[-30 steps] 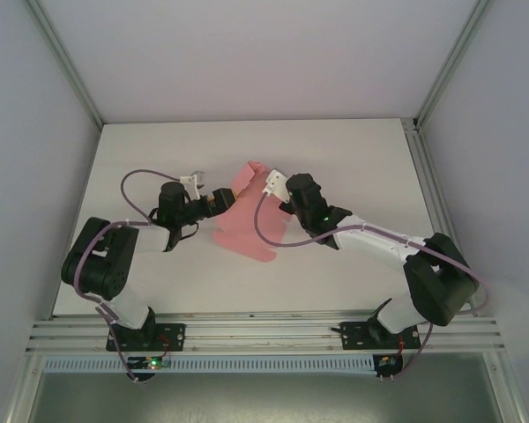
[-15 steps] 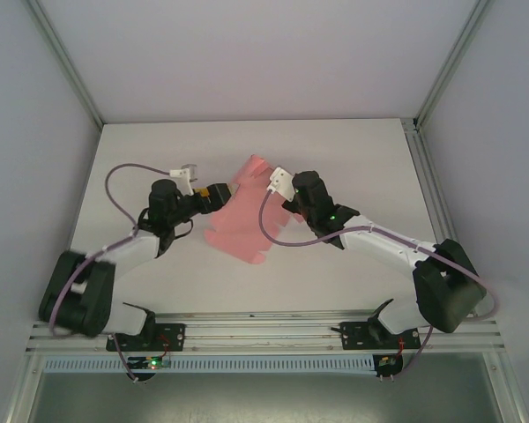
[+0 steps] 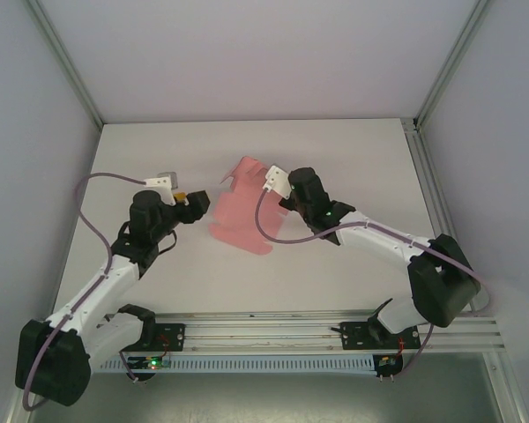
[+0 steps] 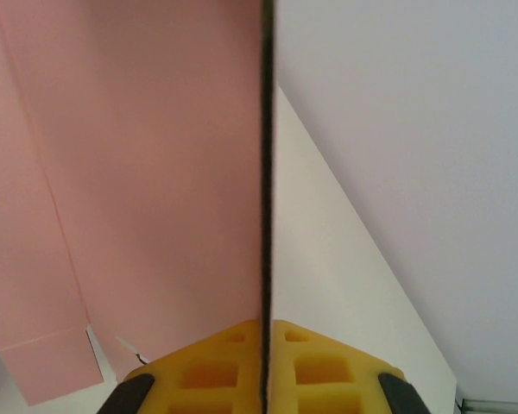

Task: Assemble paper box

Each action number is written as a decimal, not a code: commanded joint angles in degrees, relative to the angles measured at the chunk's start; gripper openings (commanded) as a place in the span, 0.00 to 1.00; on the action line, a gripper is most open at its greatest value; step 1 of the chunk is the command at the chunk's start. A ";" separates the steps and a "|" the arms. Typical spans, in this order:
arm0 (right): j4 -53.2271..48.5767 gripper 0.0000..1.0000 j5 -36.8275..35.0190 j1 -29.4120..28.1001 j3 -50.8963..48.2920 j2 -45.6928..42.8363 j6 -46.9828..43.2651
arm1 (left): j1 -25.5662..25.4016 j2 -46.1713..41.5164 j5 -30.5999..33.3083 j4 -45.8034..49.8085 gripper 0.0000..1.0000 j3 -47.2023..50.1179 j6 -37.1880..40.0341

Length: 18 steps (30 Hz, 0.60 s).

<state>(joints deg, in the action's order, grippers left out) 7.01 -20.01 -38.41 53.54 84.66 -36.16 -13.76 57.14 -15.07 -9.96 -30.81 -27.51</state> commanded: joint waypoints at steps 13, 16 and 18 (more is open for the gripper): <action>-2.33 0.00 1.18 -1.13 2.01 1.46 3.07 | -10.91 18.84 2.95 -7.37 0.23 -12.03 5.81; -2.28 0.00 1.49 -1.29 1.95 1.32 3.10 | -11.59 21.16 3.74 -6.07 0.19 -13.94 6.58; -2.26 0.00 1.59 -1.31 1.93 1.29 3.12 | -11.82 22.36 2.89 -7.10 0.20 -14.32 7.17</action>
<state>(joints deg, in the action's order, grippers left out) 4.69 -19.62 -38.89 54.37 85.73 -34.35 -24.95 78.37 -14.35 -15.51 -43.59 -23.33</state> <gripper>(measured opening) 0.050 0.196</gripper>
